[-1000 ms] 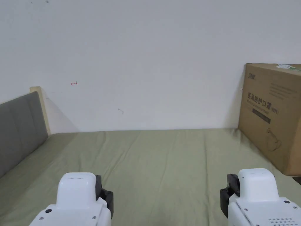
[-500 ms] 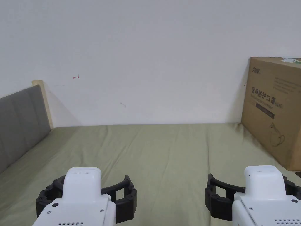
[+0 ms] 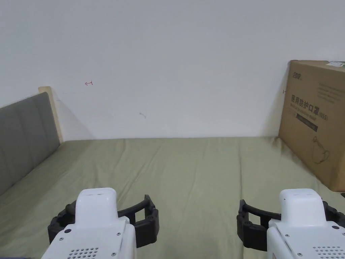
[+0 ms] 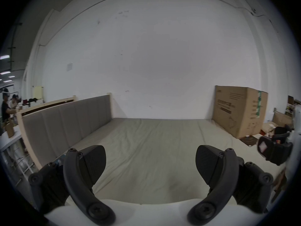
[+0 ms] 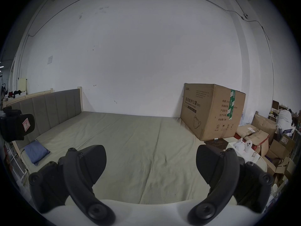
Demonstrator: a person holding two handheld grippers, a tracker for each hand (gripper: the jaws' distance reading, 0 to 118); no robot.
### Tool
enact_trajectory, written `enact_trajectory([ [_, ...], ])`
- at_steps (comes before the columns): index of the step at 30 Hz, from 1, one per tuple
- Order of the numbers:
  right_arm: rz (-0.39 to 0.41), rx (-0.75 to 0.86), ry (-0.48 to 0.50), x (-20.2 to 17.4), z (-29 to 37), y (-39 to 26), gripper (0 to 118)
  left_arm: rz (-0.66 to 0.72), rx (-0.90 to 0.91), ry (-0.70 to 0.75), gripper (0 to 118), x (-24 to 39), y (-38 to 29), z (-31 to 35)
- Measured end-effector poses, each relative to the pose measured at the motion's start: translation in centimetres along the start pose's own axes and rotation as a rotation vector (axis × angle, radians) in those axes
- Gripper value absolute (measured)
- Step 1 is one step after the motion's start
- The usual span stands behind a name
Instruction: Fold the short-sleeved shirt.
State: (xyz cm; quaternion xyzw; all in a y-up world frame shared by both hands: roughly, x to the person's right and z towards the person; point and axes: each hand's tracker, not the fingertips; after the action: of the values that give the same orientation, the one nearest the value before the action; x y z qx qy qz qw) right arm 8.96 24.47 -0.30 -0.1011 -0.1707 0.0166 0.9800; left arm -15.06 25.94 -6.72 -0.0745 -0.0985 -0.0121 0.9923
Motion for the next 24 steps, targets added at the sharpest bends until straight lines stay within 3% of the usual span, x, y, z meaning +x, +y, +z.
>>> enact_trajectory([
  [3, -0.013, -0.017, 0.005, 0.3, -0.4, -0.2, 112, -0.016, -0.060, -0.074, 113, 0.0, 0.2, -0.2],
  [12, -0.016, -0.014, -0.012, 1.6, -1.1, -0.8, 112, 0.029, -0.061, -0.104, 112, 0.2, 0.5, -0.4],
  [16, -0.023, -0.022, -0.018, 1.9, -1.4, -1.0, 112, -0.012, -0.039, -0.088, 112, 0.6, 0.7, -0.1],
  [24, -0.033, -0.024, -0.021, 2.2, -1.6, -1.0, 112, 0.065, 0.010, -0.066, 113, 0.0, 1.2, 0.6],
])
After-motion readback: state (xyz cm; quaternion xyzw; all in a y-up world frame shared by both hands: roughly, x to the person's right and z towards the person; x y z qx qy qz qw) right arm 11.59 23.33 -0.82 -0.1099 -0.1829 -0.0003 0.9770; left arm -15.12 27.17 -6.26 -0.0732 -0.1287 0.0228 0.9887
